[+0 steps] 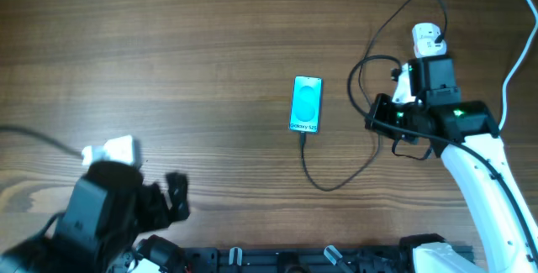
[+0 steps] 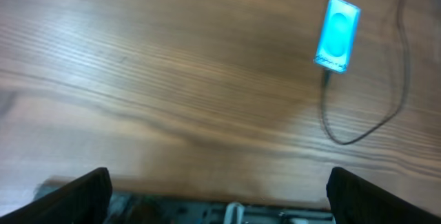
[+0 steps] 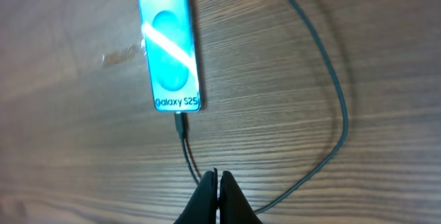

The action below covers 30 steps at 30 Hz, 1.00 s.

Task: Plug charger to phone and switch on socket

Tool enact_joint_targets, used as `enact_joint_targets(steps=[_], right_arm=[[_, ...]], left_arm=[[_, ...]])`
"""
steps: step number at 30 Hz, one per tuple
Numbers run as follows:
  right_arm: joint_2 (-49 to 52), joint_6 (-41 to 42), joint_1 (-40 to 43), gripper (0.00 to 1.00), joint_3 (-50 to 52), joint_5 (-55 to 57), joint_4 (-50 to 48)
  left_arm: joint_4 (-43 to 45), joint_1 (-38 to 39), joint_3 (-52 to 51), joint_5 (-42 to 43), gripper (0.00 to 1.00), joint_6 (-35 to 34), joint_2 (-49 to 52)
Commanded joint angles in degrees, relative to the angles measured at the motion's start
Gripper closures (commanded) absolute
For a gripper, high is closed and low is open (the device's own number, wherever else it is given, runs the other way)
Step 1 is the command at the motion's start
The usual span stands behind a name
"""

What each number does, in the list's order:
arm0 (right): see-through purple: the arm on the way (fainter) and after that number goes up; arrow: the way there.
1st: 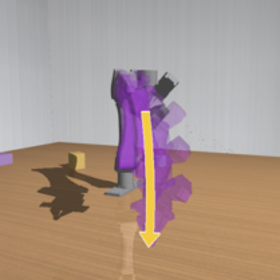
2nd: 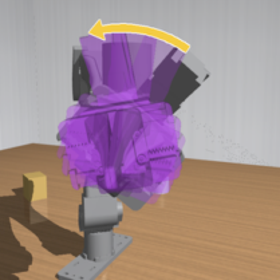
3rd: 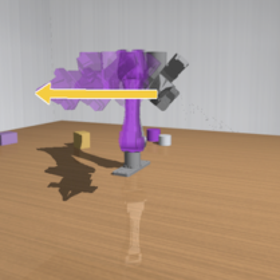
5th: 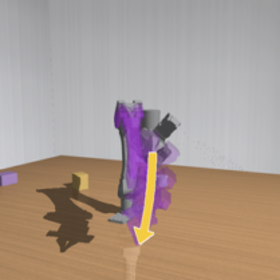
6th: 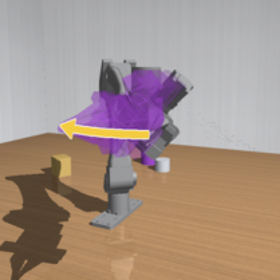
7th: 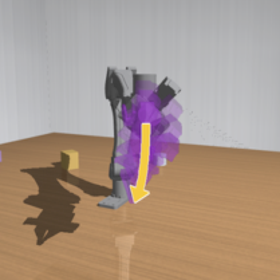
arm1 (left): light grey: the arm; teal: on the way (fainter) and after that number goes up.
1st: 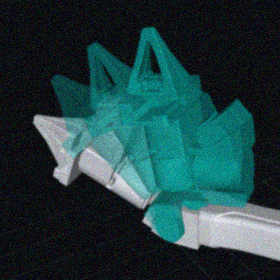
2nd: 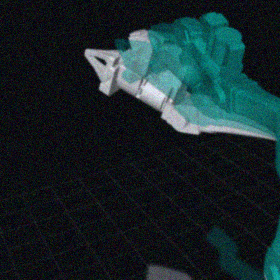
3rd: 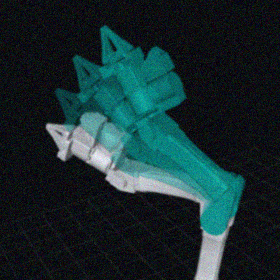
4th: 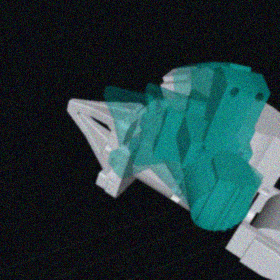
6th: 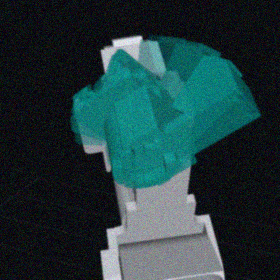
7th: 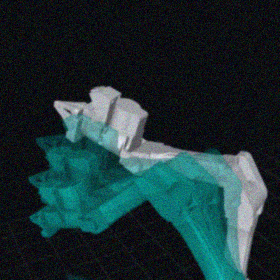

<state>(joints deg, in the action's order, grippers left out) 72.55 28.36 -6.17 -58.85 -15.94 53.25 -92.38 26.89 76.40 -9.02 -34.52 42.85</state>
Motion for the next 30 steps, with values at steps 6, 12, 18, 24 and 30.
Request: enact_joint_targets(steps=[6,12,18,24,30], right_arm=[[0.42,-2.36,24.57,0.96,-9.07,1.79,11.96],[0.92,-2.89,33.75,0.95,-10.29,0.48,13.31],[1.38,-7.67,33.75,0.96,-10.69,-2.32,15.26],[1.33,-8.9,33.75,0.93,-10.69,-2.05,19.06],[1.33,-8.87,33.75,0.9,-10.69,-1.97,19.26]], left_arm=[[-4.11,0.26,-1.66,-5.46,0.0,-8.39,-4.61],[-4.11,0.26,-3.98,-7.58,0.0,-14.01,-5.46],[-4.11,-0.09,-3.98,-7.58,0.0,-14.19,-14.34],[-4.09,-2.8,-3.98,-7.32,0.0,-14.16,-24.0],[-4.11,-2.8,-3.98,-7.32,0.0,-14.14,-24.0]])
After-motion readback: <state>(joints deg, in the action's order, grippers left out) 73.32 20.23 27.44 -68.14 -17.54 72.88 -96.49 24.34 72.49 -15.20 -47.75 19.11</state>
